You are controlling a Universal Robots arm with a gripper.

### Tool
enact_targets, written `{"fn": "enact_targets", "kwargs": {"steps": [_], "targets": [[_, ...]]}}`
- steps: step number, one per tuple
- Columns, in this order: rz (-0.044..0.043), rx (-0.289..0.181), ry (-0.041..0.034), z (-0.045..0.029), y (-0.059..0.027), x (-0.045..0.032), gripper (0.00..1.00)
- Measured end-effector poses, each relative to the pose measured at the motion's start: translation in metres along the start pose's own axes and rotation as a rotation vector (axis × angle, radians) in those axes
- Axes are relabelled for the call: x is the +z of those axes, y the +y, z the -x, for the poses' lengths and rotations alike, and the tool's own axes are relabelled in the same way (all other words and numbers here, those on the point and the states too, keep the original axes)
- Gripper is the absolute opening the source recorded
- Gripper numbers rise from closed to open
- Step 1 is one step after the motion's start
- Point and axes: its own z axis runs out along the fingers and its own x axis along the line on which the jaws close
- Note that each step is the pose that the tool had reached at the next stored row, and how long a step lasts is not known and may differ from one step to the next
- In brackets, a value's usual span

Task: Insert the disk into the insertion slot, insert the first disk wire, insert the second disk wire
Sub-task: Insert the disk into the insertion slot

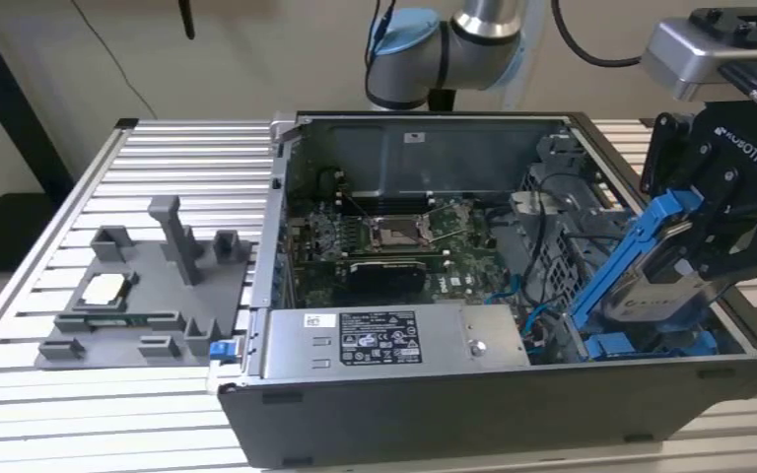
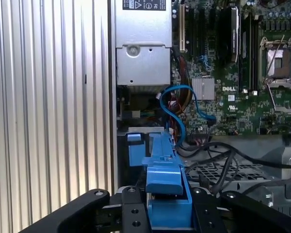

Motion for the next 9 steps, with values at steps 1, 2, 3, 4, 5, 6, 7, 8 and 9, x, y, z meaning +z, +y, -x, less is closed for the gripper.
{"fn": "enact_targets", "kwargs": {"steps": [1, 2, 3, 4, 5, 6, 7, 8, 9], "targets": [[-0.0004, 0.0, 0.0007, -0.0001, -0.0001, 0.0012, 0.33], [-0.0002, 0.0, -0.0009, -0.0004, -0.0002, 0.0039, 0.33], [0.0, 0.0, -0.0007, -0.0005, -0.0003, 0.0057, 0.33], [0.0, 0.0, -0.0002, -0.0005, -0.0003, 0.0072, 0.33], [0.0, 0.0, -0.0001, -0.0006, -0.0003, 0.009, 0.33], [0.0, 0.0, -0.0005, -0.0008, -0.0003, 0.011, 0.33], [0.0, 0.0, -0.0001, -0.0008, -0.0004, 0.0125, 0.33], [0.0, 0.0, -0.0005, -0.0009, -0.0004, 0.0145, 0.33], [0.0, 0.0, -0.0002, -0.001, -0.0005, 0.0162, 0.33]]}}
